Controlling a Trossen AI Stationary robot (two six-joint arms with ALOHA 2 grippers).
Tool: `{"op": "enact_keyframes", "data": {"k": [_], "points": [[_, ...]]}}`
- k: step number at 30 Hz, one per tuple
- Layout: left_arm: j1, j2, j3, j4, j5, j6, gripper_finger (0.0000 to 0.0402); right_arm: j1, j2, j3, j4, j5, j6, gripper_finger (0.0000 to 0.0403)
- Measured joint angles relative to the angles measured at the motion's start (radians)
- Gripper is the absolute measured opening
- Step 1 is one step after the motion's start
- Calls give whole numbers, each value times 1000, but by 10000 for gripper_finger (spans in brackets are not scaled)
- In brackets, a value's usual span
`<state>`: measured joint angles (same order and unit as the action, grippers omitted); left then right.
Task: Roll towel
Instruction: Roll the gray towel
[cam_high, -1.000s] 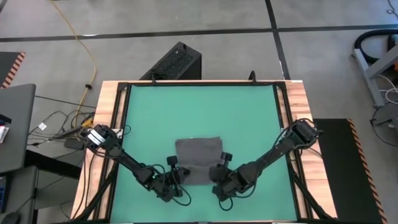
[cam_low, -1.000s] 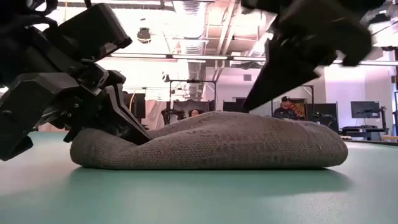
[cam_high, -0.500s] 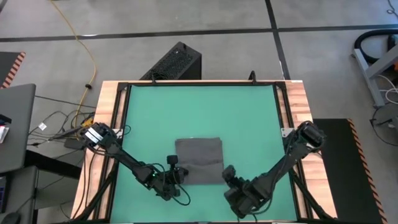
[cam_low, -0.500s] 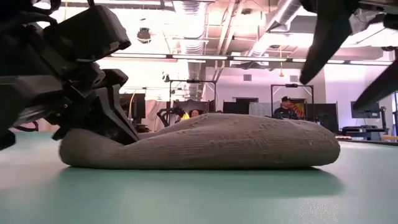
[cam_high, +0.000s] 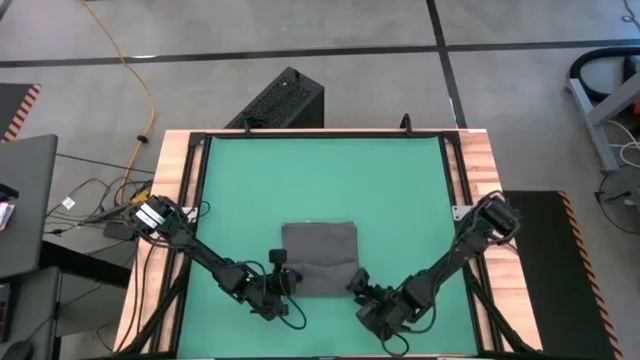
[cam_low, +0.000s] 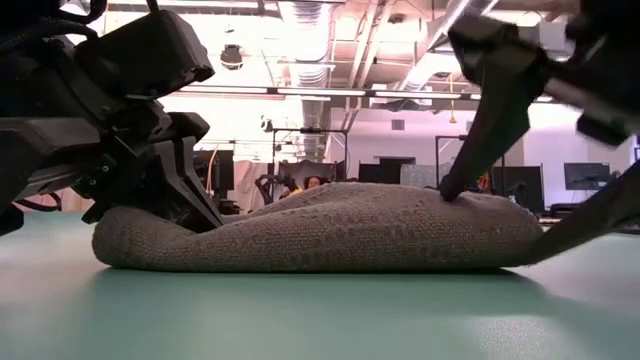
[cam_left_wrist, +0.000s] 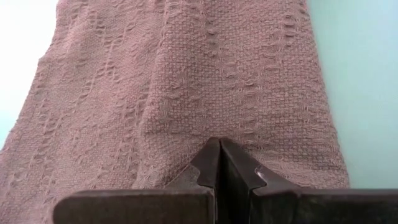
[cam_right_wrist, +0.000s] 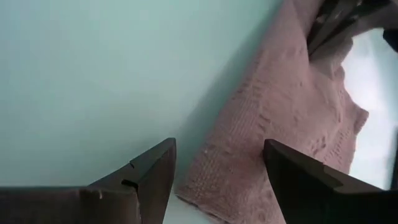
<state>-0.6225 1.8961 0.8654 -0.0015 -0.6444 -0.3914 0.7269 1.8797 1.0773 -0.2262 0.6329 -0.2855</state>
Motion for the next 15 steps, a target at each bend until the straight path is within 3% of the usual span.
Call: {"op": "enact_keyframes", "data": {"k": [6, 15], "points": [[0, 1, 0, 0, 2, -9, 0, -33, 0, -81, 82, 68, 26, 269], [7, 1, -1, 1, 14, 0, 0, -51, 67, -149, 225, 60, -16, 267]]}}
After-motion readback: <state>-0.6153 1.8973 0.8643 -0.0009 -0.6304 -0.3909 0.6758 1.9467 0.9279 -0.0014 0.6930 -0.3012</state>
